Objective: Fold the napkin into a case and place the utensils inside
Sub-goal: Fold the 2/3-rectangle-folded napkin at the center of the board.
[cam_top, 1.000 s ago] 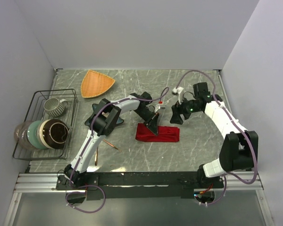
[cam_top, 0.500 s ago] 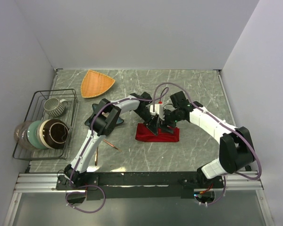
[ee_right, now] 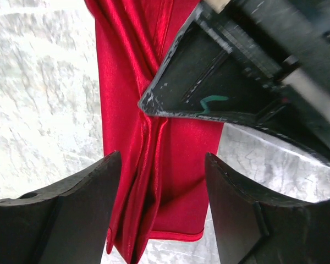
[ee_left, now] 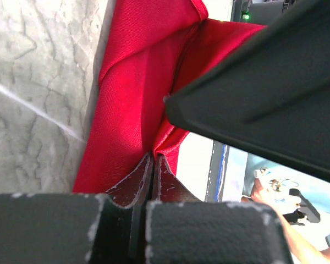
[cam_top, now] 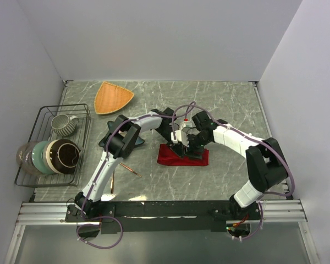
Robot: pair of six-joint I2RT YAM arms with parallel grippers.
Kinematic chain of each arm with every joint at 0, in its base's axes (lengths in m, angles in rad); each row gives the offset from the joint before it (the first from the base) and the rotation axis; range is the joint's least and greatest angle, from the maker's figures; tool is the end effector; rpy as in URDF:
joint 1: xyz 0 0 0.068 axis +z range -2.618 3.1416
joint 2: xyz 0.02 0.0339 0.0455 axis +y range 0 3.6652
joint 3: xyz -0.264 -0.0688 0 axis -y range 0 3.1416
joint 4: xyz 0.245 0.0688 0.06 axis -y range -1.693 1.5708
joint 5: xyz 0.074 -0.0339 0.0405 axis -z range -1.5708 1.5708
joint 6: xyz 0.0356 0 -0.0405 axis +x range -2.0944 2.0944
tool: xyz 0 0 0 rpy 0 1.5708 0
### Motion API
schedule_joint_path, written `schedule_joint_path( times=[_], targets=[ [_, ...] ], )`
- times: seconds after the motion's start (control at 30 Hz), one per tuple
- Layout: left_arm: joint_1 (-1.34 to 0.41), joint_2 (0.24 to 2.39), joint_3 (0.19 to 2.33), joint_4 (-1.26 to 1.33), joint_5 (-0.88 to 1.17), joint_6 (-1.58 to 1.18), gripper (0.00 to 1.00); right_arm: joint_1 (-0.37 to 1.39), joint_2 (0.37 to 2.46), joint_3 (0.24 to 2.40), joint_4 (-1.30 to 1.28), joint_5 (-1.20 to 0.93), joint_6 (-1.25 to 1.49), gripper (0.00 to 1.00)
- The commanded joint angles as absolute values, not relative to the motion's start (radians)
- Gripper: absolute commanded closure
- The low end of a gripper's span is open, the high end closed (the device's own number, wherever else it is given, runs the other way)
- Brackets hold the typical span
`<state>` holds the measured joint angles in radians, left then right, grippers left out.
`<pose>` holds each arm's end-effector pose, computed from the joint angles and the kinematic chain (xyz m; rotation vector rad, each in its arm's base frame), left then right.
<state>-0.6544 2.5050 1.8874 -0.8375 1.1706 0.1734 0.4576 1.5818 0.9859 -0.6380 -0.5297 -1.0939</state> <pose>0.3584 -0.3163 0.0902 -1.0856 -2.2343 1.6321 0.2558 0.1460 0.1908 -1.9148 1.7801 0.5339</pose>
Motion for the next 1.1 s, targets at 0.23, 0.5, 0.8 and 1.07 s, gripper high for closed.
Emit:
schedule_joint_path(
  times=[0.23, 0.5, 0.8, 1.07],
  targets=[
    [-0.630, 2.560, 1.868, -0.827, 1.077, 0.192, 0.99, 0.472, 1.620, 0.992, -0.658, -0.480, -1.190, 0.49],
    [-0.627, 2.556, 1.867, -0.830, 1.074, 0.203, 0.92, 0.469, 1.650, 1.011, -0.620, -0.420, -1.120, 1.00],
    [-0.598, 2.545, 1.873, -0.813, 1.157, 0.198, 0.62, 0.460, 1.649, 1.000, -0.623, -0.385, -1.117, 1.00],
    [-0.574, 2.435, 1.824, -0.669, 1.246, 0.075, 0.59, 0.462, 1.683, 0.986, -0.617, -0.342, -1.140, 1.00]
  ],
)
